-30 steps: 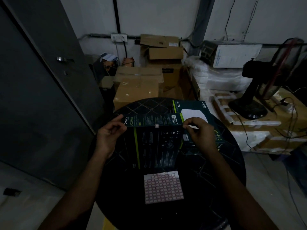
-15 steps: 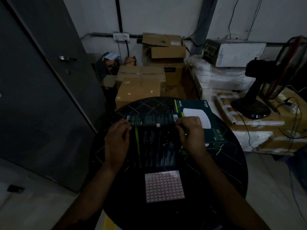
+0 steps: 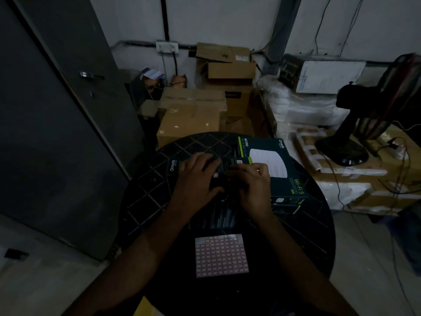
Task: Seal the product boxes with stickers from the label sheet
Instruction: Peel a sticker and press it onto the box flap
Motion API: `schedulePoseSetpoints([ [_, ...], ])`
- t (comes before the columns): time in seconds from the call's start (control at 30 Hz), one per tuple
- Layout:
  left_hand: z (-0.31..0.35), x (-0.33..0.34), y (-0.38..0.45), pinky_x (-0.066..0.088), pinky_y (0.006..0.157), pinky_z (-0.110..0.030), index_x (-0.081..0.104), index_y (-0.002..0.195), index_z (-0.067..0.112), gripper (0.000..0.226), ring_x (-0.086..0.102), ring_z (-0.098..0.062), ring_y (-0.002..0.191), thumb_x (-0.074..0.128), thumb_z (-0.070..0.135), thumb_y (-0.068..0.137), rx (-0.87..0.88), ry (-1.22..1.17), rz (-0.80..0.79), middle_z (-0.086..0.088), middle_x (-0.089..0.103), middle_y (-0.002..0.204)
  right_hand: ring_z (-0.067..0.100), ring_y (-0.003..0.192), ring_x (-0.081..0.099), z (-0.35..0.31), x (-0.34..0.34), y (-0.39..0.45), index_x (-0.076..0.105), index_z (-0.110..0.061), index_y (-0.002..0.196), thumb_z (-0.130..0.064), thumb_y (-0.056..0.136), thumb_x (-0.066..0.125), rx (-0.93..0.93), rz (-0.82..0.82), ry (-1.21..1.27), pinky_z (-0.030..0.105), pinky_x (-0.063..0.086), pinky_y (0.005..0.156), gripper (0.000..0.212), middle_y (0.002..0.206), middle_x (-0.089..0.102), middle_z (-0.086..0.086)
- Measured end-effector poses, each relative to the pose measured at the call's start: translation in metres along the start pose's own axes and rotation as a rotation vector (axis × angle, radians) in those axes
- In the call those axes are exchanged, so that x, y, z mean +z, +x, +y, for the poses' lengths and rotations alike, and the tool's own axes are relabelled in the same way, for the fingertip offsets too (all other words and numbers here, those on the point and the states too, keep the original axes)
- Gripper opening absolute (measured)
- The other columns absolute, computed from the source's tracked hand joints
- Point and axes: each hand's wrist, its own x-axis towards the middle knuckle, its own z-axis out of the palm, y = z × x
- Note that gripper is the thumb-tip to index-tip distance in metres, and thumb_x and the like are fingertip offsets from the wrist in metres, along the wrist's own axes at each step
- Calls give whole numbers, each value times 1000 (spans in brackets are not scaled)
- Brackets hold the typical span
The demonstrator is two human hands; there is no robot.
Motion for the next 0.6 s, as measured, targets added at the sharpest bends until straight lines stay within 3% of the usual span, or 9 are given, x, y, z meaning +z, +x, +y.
schedulePoseSetpoints([
  [0.1, 0, -1, 24, 23, 115, -44, 29, 153, 22, 101, 28, -25, 144, 75, 58, 71, 30, 95, -229, -1, 33, 156, 23, 116, 42, 6, -2, -3, 70, -29, 122, -1, 82, 69, -42, -74, 31, 37, 47, 91, 49, 134, 62, -14],
  [0.23, -8, 4, 38, 29, 108, -41, 32, 149, 25, 93, 37, -25, 135, 76, 52, 72, 33, 146, -201, 0, 41, 150, 20, 146, 32, 14, -11, -5, 66, -24, 130, 8, 77, 63, 10, -137, 261, 42, 39, 113, 61, 150, 49, -6],
  [0.3, -9, 2, 42, 30, 102, -40, 36, 141, 27, 84, 41, -25, 127, 77, 51, 72, 23, 134, -208, 1, 49, 140, 17, 149, 31, 24, -12, -9, 57, -25, 140, 3, 79, 66, 170, -51, 417, 51, 37, 116, 67, 156, 42, -4],
  [0.37, -9, -3, 42, 29, 95, -39, 39, 131, 30, 77, 41, -23, 122, 80, 50, 69, 22, 110, -214, 3, 52, 133, 15, 150, 27, 39, -10, -16, 40, -27, 151, -16, 81, 72, 287, -33, 419, 55, 36, 115, 78, 159, 35, -6],
  [0.43, -14, -10, 37, 25, 90, -37, 39, 125, 32, 75, 40, -21, 121, 83, 48, 66, 11, 43, -218, 6, 53, 130, 4, 148, 26, 51, -9, -22, 26, -28, 156, -34, 77, 81, 342, -184, 375, 45, 34, 118, 96, 159, 29, -21],
  [0.5, -22, -23, 33, 23, 88, -36, 40, 123, 34, 79, 40, -19, 122, 87, 45, 61, -6, -53, -218, 6, 53, 129, -13, 142, 25, 55, -7, -26, 16, -25, 159, -32, 68, 92, 332, -406, 409, 23, 31, 115, 119, 151, 24, -43],
  [0.6, -41, -50, 28, 27, 89, -33, 39, 120, 33, 79, 45, -18, 120, 90, 41, 59, -12, -214, -164, 5, 52, 127, -12, 141, 29, 55, -2, -23, 9, -18, 160, -26, 61, 97, 235, -550, 395, 9, 30, 110, 132, 150, 26, -43],
])
